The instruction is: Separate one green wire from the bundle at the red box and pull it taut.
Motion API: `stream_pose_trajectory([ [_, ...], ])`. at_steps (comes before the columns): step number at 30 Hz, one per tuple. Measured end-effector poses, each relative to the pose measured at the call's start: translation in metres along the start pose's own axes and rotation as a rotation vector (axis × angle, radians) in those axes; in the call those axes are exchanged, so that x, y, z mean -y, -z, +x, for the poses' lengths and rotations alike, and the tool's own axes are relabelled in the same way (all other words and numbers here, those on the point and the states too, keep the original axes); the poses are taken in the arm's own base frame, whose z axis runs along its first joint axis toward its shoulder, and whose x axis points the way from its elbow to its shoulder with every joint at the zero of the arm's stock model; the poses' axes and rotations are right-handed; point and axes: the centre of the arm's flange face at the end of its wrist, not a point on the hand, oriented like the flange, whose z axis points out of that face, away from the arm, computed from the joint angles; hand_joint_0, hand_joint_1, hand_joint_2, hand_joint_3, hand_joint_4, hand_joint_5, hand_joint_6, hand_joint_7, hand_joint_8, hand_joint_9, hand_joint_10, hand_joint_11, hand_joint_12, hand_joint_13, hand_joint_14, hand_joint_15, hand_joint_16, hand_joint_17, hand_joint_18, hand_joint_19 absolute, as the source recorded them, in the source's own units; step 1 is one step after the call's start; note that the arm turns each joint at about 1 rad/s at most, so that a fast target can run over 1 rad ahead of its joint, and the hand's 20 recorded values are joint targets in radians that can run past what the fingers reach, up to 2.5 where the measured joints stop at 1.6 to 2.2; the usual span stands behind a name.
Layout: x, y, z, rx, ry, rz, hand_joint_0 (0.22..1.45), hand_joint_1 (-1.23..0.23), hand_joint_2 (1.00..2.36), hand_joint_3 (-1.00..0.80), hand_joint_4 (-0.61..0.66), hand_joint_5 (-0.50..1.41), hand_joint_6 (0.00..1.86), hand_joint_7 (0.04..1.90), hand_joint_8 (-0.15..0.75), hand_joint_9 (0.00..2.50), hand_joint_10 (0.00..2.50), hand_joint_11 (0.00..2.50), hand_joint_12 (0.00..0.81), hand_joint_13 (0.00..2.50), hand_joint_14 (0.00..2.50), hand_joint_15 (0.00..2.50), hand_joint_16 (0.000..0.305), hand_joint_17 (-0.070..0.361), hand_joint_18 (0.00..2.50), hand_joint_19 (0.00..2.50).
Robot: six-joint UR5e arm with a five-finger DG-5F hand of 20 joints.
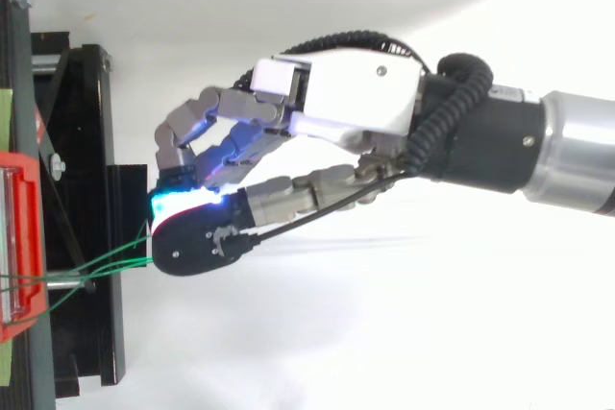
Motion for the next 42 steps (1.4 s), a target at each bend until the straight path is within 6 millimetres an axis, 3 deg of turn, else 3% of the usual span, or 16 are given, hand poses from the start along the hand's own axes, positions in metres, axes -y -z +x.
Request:
stream_pose_trajectory([
  [7,-0.051,0.024,-0.027,0.019,0.016,-0.004,0.65,-0.72,1.02,-0.01,-0.05,-0.16,0.92,1.17,0.282,1.01,0.02,0.56,0.357,0.77,0.02,0.33,0.057,0.129,0.68,0.44],
  [11,-0.065,0.037,-0.036,0.034,0.046,0.026,0.64,-0.72,1.02,0.0,-0.05,-0.16,0.92,1.17,0.285,1.01,0.02,0.56,0.359,0.77,0.01,0.34,0.058,0.13,0.68,0.44],
  [18,-0.067,0.044,-0.035,0.033,0.071,0.063,0.64,-0.72,1.02,0.0,-0.06,-0.16,0.92,1.18,0.285,1.02,0.02,0.56,0.361,0.77,0.01,0.33,0.058,0.13,0.68,0.43],
  [42,-0.07,0.041,-0.026,0.026,0.066,0.029,0.65,-0.72,1.02,0.0,-0.05,-0.16,0.92,1.19,0.284,1.02,0.02,0.56,0.361,0.77,0.01,0.34,0.058,0.131,0.69,0.43],
])
